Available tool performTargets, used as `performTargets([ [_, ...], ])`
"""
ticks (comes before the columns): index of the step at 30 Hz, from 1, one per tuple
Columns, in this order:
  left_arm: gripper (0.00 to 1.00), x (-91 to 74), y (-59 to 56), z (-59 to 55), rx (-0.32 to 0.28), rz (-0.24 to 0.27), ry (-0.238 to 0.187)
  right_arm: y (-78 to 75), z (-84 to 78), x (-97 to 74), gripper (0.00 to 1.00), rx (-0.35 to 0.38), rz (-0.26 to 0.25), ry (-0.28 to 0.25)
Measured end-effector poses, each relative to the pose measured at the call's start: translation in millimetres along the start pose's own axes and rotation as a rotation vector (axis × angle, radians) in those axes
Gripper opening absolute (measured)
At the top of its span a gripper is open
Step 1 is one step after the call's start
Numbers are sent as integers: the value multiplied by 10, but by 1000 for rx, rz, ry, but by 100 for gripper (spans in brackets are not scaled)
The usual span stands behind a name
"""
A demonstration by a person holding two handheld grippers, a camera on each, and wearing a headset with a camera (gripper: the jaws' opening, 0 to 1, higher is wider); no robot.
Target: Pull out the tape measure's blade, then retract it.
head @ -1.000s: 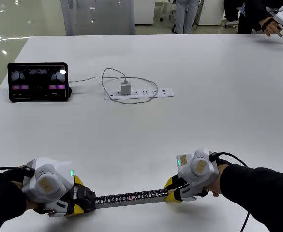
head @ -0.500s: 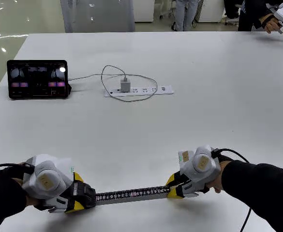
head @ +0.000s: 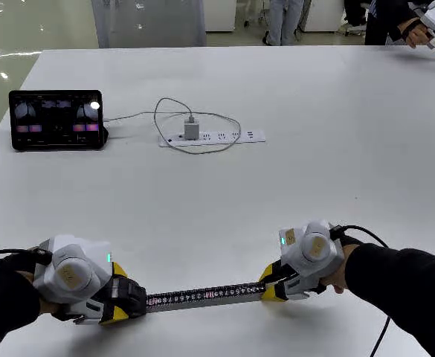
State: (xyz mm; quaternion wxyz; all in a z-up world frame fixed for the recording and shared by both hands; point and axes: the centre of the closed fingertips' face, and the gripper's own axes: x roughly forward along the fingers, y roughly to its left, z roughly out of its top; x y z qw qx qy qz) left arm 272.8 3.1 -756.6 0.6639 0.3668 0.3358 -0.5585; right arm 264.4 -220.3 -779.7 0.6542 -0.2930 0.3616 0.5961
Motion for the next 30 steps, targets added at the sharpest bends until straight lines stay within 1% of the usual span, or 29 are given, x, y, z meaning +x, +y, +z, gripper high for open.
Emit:
performTargets([
  [15, 32, -12, -9, 15, -2, 1, 1, -8, -68, -51, 9, 10, -7, 3],
  [30, 32, -5, -2, 7, -1, 0, 0, -15, -127, -96, 9, 23, -13, 4],
])
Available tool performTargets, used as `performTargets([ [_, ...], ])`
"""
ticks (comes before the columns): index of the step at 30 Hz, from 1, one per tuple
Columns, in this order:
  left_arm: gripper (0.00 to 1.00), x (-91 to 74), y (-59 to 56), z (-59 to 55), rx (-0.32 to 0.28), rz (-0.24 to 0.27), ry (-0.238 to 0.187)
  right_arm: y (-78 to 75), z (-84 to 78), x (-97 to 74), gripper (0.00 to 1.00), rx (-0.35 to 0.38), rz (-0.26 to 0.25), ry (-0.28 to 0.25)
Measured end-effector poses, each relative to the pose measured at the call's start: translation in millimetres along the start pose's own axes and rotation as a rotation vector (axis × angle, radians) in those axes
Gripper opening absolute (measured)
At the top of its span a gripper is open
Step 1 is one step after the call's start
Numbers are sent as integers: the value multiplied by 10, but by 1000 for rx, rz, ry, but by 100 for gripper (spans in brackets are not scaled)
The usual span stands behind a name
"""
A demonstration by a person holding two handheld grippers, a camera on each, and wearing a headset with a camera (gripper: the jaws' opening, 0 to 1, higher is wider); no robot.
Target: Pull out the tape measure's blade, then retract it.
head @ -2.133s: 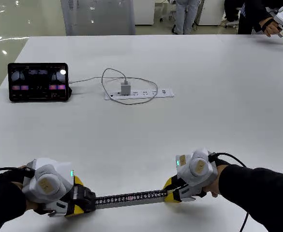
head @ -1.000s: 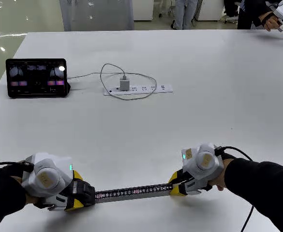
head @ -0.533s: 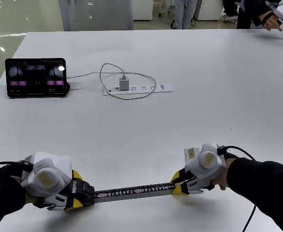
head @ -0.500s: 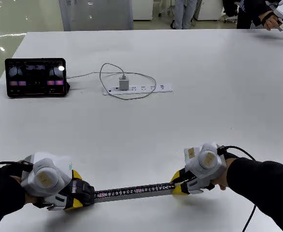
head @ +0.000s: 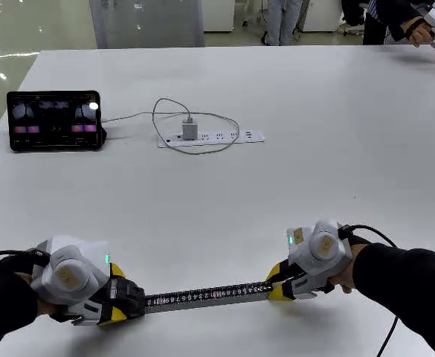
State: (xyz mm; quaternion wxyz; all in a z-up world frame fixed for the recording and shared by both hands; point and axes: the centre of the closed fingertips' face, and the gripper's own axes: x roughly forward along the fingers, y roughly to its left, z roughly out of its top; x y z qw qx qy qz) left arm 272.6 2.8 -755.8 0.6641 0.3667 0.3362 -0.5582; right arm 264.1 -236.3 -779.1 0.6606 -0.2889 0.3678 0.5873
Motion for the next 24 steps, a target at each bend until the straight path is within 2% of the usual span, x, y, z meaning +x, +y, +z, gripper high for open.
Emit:
performTargets([
  [14, 32, 6, 0, -2, -2, -1, -1, 2, -17, -7, 10, 7, -5, 6],
  [19, 33, 7, 3, 4, -2, 1, -3, 6, -6, -3, 10, -19, -2, 27],
  [24, 33, 9, 5, 6, 12, 4, 17, 8, 4, 3, 11, -44, 12, 60],
])
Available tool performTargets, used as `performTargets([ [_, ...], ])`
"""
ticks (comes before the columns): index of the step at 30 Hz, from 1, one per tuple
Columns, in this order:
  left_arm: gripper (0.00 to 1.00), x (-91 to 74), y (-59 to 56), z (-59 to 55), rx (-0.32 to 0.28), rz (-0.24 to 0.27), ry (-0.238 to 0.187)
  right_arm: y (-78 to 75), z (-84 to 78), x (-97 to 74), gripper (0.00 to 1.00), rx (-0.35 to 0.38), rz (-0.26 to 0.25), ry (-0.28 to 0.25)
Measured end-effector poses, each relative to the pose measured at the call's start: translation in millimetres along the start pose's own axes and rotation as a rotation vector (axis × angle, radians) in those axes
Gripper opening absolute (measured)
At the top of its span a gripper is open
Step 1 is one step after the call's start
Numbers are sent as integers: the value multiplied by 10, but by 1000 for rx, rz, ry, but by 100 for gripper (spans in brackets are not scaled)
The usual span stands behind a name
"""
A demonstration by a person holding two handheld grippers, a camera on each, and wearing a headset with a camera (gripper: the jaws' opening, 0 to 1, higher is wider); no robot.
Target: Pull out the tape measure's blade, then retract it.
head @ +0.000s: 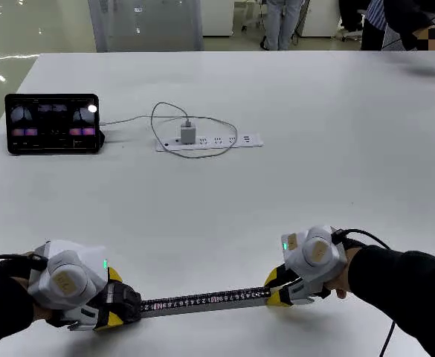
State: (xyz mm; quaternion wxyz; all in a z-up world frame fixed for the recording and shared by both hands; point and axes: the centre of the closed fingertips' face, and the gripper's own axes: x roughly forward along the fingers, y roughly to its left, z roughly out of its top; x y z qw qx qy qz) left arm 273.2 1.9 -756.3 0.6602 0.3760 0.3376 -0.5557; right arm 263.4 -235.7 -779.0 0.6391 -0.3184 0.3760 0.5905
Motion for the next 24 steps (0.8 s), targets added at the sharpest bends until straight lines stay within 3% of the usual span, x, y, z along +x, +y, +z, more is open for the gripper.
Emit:
performTargets([
  [8, 34, 9, 20, 5, -28, 7, 2, 12, -9, 6, 12, -59, 0, 27],
  [24, 36, -20, 31, 11, -62, -26, 2, 20, -7, 5, 14, -90, 20, 72],
])
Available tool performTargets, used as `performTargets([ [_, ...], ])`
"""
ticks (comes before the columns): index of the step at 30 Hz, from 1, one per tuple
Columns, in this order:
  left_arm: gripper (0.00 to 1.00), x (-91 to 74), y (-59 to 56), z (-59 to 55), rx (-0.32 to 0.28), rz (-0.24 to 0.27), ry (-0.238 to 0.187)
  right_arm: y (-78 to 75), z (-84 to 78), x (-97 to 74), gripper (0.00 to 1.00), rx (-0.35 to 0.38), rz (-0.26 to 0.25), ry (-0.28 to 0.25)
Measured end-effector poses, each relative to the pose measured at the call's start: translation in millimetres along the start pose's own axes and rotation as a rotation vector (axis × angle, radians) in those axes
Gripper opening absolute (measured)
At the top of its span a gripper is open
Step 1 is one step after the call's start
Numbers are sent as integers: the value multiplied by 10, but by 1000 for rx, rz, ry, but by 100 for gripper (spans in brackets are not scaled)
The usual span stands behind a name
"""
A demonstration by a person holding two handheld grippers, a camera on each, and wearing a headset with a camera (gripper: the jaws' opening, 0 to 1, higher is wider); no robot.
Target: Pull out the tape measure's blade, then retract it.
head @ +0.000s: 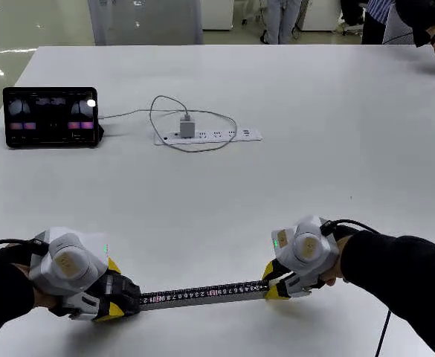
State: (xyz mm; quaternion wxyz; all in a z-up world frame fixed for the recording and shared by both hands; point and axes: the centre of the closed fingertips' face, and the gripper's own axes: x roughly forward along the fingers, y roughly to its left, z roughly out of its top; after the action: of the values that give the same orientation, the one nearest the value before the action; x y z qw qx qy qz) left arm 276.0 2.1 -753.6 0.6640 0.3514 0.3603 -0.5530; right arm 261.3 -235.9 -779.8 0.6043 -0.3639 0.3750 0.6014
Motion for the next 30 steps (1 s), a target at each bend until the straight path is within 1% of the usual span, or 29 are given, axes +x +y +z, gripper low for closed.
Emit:
performTargets([
  [5, 42, -38, 6, 1, -6, -13, 3, 30, 21, -18, 18, 9, 17, 3],
  [8, 47, -65, 0, -43, -40, -17, 28, 28, 21, -27, 18, 9, 17, 6],
  [9, 48, -67, 5, -47, -40, -15, 29, 34, 29, -37, 18, 8, 18, 6],
  [13, 50, -107, -18, -47, -50, -14, 23, 29, 26, -73, 21, 22, 17, 9],
  [17, 58, -138, -44, -24, -53, -14, 16, 19, 7, -114, 24, 35, 11, 15],
  [20, 58, -166, -89, -5, -45, -29, 9, 30, 4, -140, 25, 45, 10, 13],
  [25, 61, -191, -124, -18, -50, -46, 14, 68, 14, -149, 28, 45, 19, 15],
  [27, 62, -205, -111, -31, -58, -41, 14, 87, 38, -155, 29, 52, 22, 13],
  [30, 66, -229, -86, -26, -86, -31, 1, 87, 58, -160, 33, 68, 17, 6],
])
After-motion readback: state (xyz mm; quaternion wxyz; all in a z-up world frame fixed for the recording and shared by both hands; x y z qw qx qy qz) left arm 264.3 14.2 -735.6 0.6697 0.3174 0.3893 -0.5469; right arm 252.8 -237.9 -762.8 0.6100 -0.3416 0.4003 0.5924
